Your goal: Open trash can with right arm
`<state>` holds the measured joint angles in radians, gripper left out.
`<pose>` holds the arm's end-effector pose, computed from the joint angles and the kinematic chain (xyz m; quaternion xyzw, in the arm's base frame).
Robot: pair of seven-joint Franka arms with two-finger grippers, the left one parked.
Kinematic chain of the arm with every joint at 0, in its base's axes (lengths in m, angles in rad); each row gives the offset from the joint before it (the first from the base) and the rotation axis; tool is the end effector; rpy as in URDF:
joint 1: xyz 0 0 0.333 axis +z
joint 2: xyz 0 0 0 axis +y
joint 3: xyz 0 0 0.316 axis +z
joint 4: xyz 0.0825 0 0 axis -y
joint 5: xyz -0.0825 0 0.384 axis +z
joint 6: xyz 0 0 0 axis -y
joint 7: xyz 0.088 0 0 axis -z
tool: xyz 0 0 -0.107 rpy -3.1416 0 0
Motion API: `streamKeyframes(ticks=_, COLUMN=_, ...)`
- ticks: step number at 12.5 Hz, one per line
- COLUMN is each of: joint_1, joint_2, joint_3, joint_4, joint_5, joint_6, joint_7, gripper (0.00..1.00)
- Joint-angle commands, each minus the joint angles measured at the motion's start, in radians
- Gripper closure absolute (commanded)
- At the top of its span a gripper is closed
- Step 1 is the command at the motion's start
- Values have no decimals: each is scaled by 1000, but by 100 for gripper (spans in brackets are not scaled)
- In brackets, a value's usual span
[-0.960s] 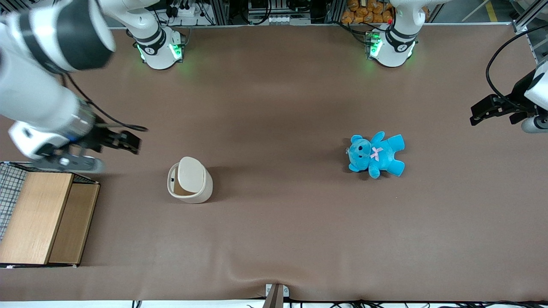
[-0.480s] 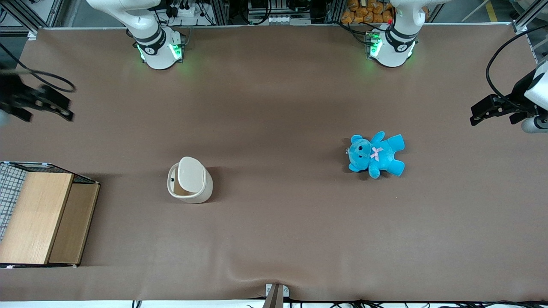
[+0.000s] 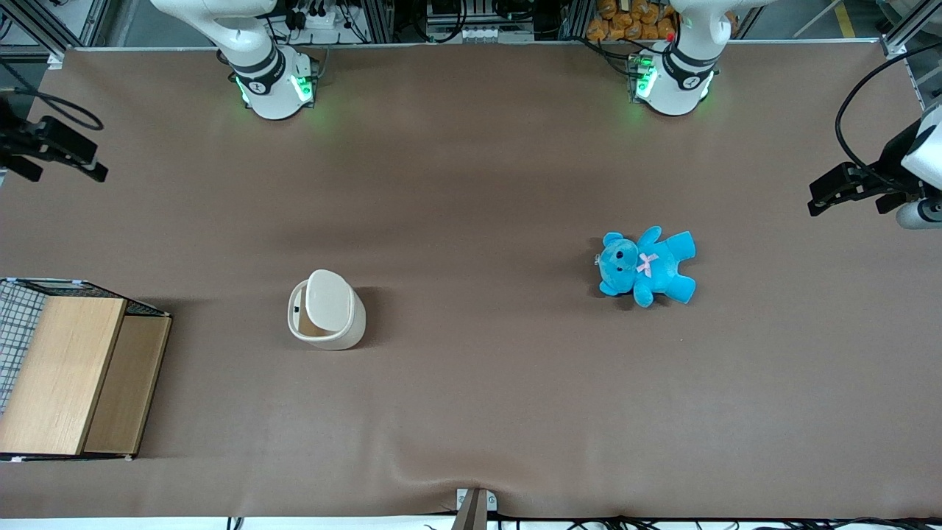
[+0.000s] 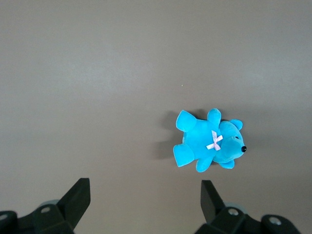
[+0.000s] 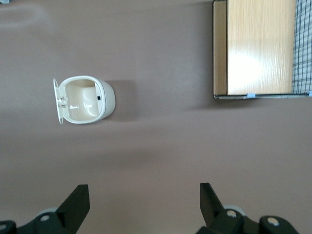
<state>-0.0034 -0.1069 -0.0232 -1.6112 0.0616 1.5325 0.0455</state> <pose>0.5169 -0.0077 0.6596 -0.9988 0.0344 -0.0138 0.0321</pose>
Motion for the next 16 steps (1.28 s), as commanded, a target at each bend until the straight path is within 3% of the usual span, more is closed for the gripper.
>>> streamKeyframes(ticks=1, joint_1=-13, joint_2=-85, joint_3=19, joint_4=-112, joint_5=20, joint_6=31, joint_7=27, gripper=0)
streamKeyframes(ticks=8, joint_1=-13, joint_2=-77, joint_3=19, joint_4=-59, joint_5=1, joint_6=3, joint_7=20, gripper=0)
streamKeyframes(ticks=11, joint_1=-3, joint_2=-74, joint_3=22, joint_4=-39, joint_5=-48, joint_6=3, joint_7=25, gripper=0)
streamKeyframes(ticks=16, joint_1=-3, joint_2=-68, joint_3=20, joint_4=-39, joint_5=-46, joint_6=3, joint_7=17, gripper=0)
